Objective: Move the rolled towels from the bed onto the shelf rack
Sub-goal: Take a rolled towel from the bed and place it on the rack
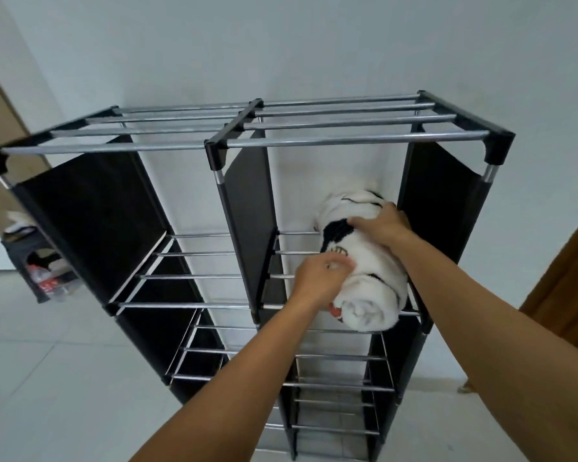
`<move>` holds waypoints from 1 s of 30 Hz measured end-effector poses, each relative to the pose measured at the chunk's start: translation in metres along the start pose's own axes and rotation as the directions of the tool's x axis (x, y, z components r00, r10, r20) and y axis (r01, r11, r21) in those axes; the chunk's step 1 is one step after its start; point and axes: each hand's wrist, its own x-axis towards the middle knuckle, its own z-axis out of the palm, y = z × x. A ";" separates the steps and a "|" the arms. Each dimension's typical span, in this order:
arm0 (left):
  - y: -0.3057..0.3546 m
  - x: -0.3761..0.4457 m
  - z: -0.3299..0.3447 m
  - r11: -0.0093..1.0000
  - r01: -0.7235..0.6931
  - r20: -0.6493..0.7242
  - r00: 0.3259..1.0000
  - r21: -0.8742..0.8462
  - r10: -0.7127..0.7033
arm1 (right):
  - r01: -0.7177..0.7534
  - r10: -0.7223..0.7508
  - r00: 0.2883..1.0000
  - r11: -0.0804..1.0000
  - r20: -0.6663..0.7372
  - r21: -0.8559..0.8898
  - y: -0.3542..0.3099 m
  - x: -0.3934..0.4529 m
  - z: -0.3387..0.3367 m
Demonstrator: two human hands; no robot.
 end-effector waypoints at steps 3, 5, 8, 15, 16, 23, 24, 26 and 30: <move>-0.006 0.013 0.000 0.974 0.140 0.000 0.990 -0.178 -0.143 | -0.043 0.046 0.998 0.997 0.036 -0.069 0.007 -0.004 0.004; -0.004 0.015 0.007 0.918 0.255 0.110 0.967 -0.303 -0.232 | -0.069 0.072 0.997 0.996 0.036 -0.059 0.012 -0.004 0.002; 0.002 0.021 0.017 0.868 0.284 0.157 0.958 -0.407 -0.240 | -0.097 0.098 0.995 0.995 0.010 -0.038 0.019 -0.008 -0.007; 0.008 0.025 0.035 0.902 0.190 0.146 0.979 -0.388 -0.143 | -0.012 -0.003 0.997 0.984 -0.083 -0.179 0.032 -0.022 -0.012; 0.006 0.025 0.038 0.921 0.181 0.146 0.980 -0.346 -0.138 | 0.000 -0.019 0.997 0.973 -0.081 -0.229 0.034 -0.025 -0.011; 0.007 0.020 0.029 0.985 0.130 0.128 0.985 -0.113 -0.115 | 0.115 -0.156 0.984 0.924 -0.086 -0.364 0.032 -0.041 -0.016; 0.006 0.017 0.027 0.990 0.112 0.116 0.988 -0.083 -0.103 | 0.137 -0.178 0.981 0.919 -0.080 -0.371 0.032 -0.045 -0.017; 0.006 0.013 0.021 0.997 0.072 0.077 0.995 -0.033 -0.070 | 0.167 -0.213 0.974 0.903 -0.075 -0.397 0.032 -0.053 -0.018; 0.013 0.009 0.008 0.994 -0.035 0.006 0.999 0.101 0.034 | 0.240 -0.309 0.944 0.881 -0.113 -0.408 0.033 -0.073 -0.018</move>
